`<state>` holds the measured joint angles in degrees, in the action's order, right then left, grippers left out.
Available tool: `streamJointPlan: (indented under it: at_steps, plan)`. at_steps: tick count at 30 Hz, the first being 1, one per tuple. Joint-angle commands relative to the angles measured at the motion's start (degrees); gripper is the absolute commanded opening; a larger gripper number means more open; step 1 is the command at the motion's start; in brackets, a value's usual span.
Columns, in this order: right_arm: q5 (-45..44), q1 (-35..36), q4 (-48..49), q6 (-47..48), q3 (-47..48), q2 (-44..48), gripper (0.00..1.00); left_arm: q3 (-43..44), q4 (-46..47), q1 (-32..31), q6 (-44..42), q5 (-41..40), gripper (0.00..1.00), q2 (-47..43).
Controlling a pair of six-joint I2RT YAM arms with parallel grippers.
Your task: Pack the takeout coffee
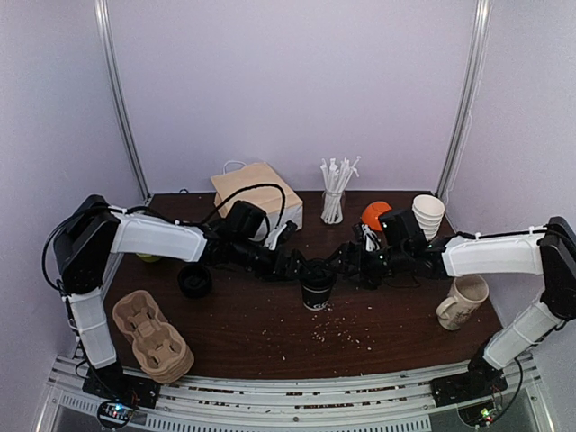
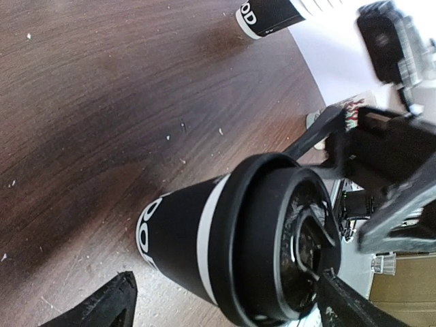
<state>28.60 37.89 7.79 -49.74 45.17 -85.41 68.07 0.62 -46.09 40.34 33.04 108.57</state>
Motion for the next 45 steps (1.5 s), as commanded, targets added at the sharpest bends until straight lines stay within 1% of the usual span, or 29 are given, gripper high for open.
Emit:
streamJointPlan:
  at_steps: [1, 6, 10, 14, 15, 16, 18, 22, 27, 33, 38, 45]
  plan:
    - [-3.26, -0.18, -9.33, 6.12, 4.71, 2.50, 0.90, 2.05, -1.56, -0.01, -1.49, -0.94, 0.96, -3.68]
    - [-4.48, -0.11, -10.34, 7.65, 5.05, 3.84, 0.90, 0.83, -1.91, 0.03, -1.47, -2.00, 0.96, -6.26]
    - [-5.78, 1.54, -10.84, 10.74, 4.99, 4.89, 0.90, -2.78, -0.61, 0.03, -2.21, -4.22, 0.96, -9.58]
    - [-13.16, 6.68, -17.23, 15.88, 8.50, 3.39, 0.92, -6.62, -0.32, 0.03, -4.61, -7.96, 0.94, -13.39]
    - [-15.31, 7.74, -19.90, 17.24, 10.19, 2.53, 0.93, -7.16, -0.55, 0.03, -4.93, -8.93, 0.94, -14.14]
    - [-17.93, 8.79, -22.32, 18.20, 12.01, 1.59, 0.99, -7.77, -0.70, 0.09, -5.31, -9.95, 0.94, -14.86]
    - [-21.90, 9.90, -25.81, 19.66, 15.39, 0.19, 1.00, -8.71, -1.19, 0.03, -5.68, -11.78, 0.94, -16.22]
    - [-25.67, 10.73, -30.88, 21.65, 20.40, -1.94, 1.00, -10.81, -1.35, 0.03, -5.56, -14.09, 0.94, -18.66]
    - [-28.93, 11.90, -40.56, 25.06, 28.67, -7.26, 1.00, -13.24, -1.07, 0.07, -5.29, -15.52, 0.94, -20.73]
    - [-30.11, 12.73, -44.32, 27.28, 33.88, -11.46, 1.00, -15.17, -1.39, 0.08, -5.47, -17.01, 0.94, -22.28]
    - [-30.28, 13.40, -45.24, 27.89, 36.73, -13.80, 1.00, -16.64, -1.17, 0.09, -5.58, -17.21, 0.94, -23.16]
    - [-29.99, 13.44, -45.02, 28.19, 37.86, -15.77, 0.98, -17.58, -0.72, 0.03, -5.36, -16.78, 0.94, -23.07]
